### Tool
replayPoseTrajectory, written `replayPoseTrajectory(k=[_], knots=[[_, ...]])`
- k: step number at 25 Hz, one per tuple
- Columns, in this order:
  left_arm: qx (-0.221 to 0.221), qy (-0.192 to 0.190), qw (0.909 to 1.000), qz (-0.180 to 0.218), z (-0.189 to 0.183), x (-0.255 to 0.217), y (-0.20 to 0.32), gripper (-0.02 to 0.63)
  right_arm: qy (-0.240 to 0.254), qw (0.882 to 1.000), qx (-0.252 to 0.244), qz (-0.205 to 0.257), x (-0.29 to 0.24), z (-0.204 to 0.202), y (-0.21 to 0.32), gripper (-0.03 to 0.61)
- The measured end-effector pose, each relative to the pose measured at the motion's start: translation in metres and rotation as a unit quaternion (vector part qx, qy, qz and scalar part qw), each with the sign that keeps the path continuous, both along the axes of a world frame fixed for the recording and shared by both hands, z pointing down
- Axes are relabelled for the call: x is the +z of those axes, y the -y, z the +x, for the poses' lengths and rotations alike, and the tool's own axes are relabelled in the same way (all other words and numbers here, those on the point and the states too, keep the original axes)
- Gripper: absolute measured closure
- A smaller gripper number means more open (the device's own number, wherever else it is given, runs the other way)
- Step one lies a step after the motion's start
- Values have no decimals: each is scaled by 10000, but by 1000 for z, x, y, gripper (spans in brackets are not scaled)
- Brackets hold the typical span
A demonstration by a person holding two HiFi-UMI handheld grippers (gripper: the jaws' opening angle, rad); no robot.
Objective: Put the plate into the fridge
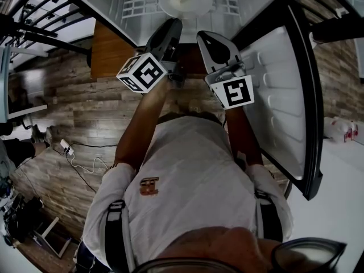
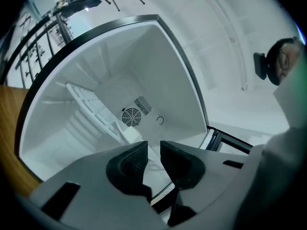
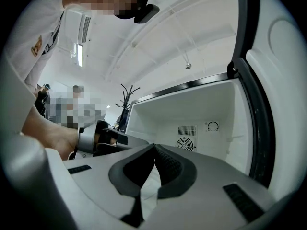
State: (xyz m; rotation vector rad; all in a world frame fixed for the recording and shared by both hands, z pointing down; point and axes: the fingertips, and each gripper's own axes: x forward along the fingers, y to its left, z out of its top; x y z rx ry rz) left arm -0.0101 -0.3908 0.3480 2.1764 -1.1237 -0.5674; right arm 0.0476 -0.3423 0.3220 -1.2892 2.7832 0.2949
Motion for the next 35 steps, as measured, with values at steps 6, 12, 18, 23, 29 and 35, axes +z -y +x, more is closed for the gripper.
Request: replayPoseTrajectory(k=[6, 12, 18, 23, 29, 35], knots=[[194, 1129, 9877, 1064, 3, -22, -25, 577, 103, 9996, -248, 1, -7, -10, -12, 546], [263, 1953, 9608, 1950, 4, -49, -54, 594, 264, 9985, -482, -12, -16, -19, -27, 546], [430, 2435, 9352, 2536, 7, -64, -76, 595, 397, 9975, -578, 9, -26, -25, -39, 546], [548, 2521, 9287, 2664, 6, -65, -86, 595, 382, 9978, -534, 74, -28, -27, -44, 546], [623, 2468, 9299, 2655, 3, -63, -89, 595, 294, 9984, -461, 105, -29, -30, -48, 546], [735, 2376, 9318, 2644, 6, -60, -89, 595, 211, 9991, -355, 106, -26, -29, -47, 546]])
